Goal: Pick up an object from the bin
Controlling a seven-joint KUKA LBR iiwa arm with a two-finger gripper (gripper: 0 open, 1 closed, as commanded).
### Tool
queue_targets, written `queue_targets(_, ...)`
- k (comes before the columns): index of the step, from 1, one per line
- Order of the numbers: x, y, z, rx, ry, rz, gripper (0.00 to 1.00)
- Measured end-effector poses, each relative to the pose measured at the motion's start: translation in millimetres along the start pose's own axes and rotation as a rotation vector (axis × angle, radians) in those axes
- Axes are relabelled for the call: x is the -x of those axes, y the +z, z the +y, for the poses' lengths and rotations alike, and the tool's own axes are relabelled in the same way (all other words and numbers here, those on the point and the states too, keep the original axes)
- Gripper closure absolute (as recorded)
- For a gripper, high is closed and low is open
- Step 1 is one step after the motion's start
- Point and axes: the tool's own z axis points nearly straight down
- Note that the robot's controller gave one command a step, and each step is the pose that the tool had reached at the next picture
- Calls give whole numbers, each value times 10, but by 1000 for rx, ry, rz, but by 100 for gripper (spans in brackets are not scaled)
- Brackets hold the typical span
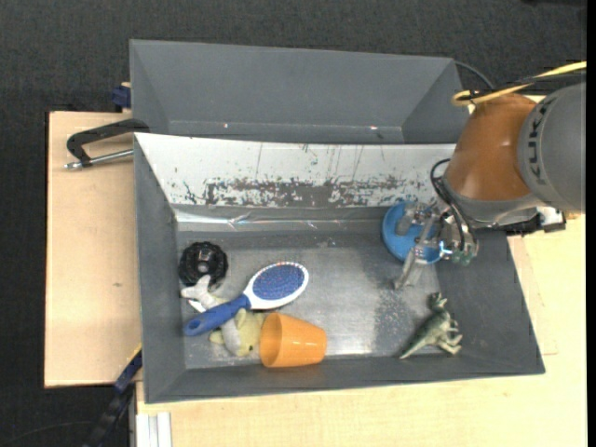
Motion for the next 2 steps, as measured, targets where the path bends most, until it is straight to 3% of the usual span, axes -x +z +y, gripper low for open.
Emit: queue_targets(2,26,-25,13,0,-1,-1,0)
